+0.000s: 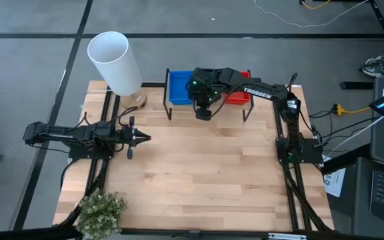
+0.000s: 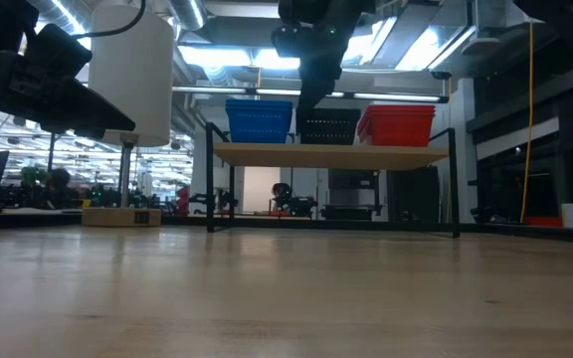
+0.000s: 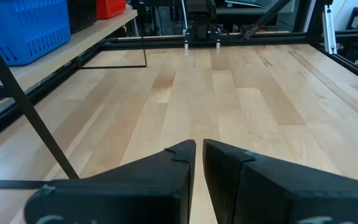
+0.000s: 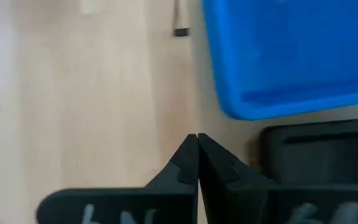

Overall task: Stack baskets on shelf by color
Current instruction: Adjust the stacked black bins on the shelf, then return to Home Position

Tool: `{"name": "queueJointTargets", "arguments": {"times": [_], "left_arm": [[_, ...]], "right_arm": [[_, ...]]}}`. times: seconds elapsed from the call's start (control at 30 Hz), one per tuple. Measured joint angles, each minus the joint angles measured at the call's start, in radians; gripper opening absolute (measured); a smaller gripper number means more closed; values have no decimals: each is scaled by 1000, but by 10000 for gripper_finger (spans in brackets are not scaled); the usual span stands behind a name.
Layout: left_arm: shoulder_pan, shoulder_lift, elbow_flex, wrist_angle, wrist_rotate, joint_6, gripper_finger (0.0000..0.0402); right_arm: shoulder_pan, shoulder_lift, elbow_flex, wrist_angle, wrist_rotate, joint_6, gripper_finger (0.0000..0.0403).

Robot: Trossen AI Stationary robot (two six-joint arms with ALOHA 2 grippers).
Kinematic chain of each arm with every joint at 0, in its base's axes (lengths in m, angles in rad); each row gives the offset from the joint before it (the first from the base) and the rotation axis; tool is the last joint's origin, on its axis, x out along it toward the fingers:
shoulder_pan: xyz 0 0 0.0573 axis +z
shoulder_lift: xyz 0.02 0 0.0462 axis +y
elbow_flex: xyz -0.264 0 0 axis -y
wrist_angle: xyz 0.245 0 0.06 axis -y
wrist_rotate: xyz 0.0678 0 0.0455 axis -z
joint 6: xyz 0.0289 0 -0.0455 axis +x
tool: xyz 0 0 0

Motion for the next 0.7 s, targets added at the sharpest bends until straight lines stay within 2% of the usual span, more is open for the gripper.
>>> {"name": "queueJointTargets", "arguments": {"times": [0.17, 0.43, 0.7], "left_arm": [[0, 0, 0, 0, 0, 0, 25], [0, 0, 0, 0, 0, 0, 25], [0, 0, 0, 0, 0, 0, 25]], "right_arm": [[22, -13, 3, -44, -100, 18, 0], [92, -86, 76, -147, -97, 95, 0], [159, -191, 66, -137, -97, 149, 0]]}}
